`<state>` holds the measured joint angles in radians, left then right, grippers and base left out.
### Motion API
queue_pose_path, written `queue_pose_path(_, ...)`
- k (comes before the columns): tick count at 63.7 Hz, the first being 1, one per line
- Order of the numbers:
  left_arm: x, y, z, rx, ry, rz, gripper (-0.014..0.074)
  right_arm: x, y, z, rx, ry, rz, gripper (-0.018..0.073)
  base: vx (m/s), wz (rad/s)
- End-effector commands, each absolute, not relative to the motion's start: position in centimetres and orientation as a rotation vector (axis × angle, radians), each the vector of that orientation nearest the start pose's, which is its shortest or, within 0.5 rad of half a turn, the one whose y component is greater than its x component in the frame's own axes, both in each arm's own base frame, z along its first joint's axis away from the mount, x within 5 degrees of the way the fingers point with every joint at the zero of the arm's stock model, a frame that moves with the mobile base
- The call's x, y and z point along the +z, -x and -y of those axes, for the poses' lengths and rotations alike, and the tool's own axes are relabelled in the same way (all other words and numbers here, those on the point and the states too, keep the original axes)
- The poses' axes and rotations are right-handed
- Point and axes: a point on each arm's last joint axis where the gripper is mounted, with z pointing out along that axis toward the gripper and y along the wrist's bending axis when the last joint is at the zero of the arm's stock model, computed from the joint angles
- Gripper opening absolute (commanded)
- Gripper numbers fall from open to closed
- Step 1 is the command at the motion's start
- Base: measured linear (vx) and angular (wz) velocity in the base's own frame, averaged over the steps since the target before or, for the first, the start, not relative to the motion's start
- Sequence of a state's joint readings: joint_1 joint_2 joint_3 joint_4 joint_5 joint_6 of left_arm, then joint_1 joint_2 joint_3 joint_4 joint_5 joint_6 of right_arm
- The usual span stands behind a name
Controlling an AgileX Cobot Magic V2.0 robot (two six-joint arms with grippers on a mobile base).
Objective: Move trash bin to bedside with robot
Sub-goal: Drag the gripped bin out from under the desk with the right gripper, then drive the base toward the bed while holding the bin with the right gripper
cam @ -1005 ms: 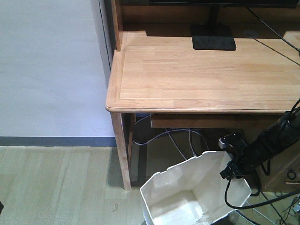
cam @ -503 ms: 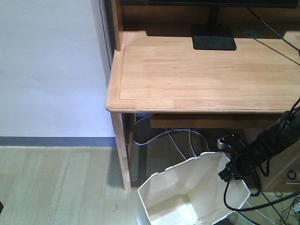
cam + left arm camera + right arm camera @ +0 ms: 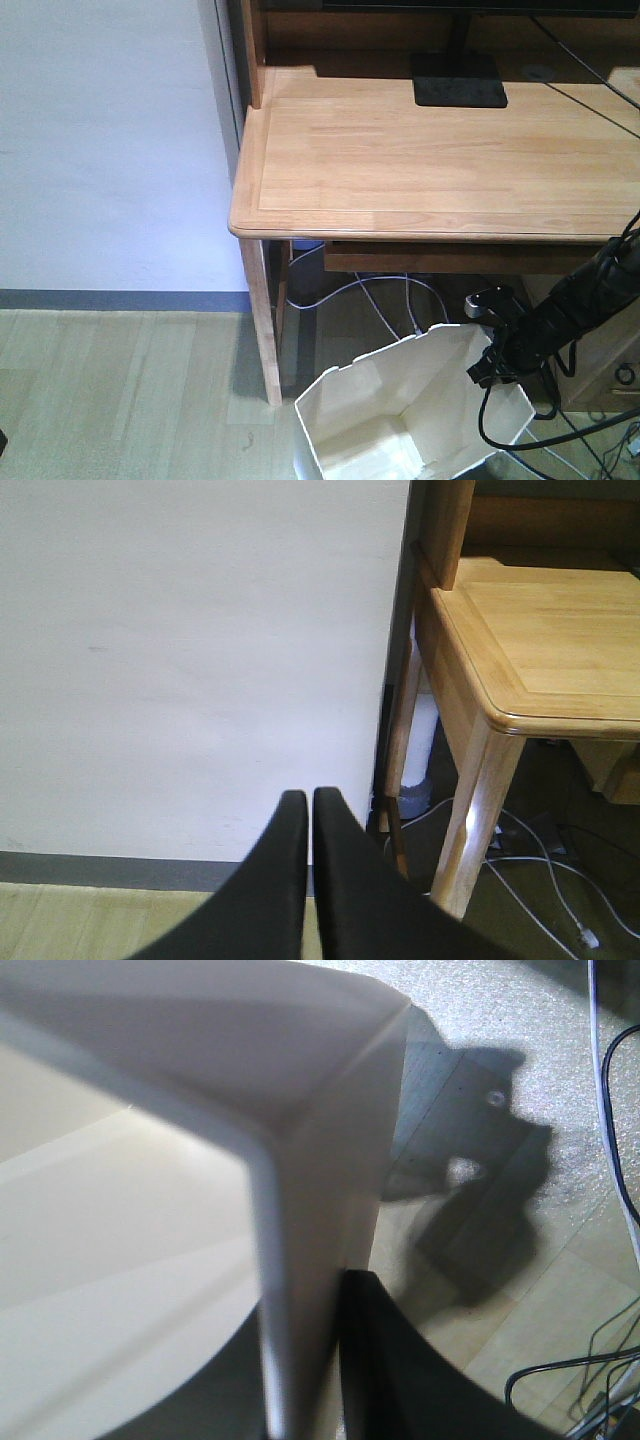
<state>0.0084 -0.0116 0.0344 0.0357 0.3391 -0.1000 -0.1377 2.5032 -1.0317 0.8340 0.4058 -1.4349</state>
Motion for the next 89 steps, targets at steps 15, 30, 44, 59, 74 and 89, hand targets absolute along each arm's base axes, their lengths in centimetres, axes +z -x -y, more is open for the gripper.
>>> queue_pose_path(15,17.60,-5.61,-0.12,-0.038,0.078,-1.792,-0.0006,-3.93,-31.85,0.74,0.658,0.739,-2.926,-0.0005,-0.04,0.17)
queue_pose_path(30,17.60,-5.61,-0.12,-0.038,0.078,-1.792,-0.0006,-3.93,-31.85,0.74,0.658,0.739,-2.926,-0.0005,-0.09,0.46)
queue_pose_path(44,17.60,-5.61,-0.12,-0.038,0.078,-1.792,-0.0006,-3.93,-31.85,0.74,0.658,0.739,-2.926,-0.0005,-0.10,0.66)
queue_pose_path(59,17.60,-5.61,-0.12,-0.038,0.078,-1.792,-0.0006,-3.93,-31.85,0.74,0.658,0.741,-2.926,-0.0005,-0.08,0.67)
queue_pose_path(74,17.60,-5.61,-0.12,-0.038,0.078,-1.792,-0.0006,-3.93,-31.84,0.73,0.659,0.741,-2.926,-0.0005,-0.01,0.64)
queue_pose_path(89,17.60,-5.61,-0.12,-0.038,0.078,-1.792,-0.0006,-3.93,-31.84,0.72,0.661,0.741,-2.926,-0.0005,0.07,0.62)
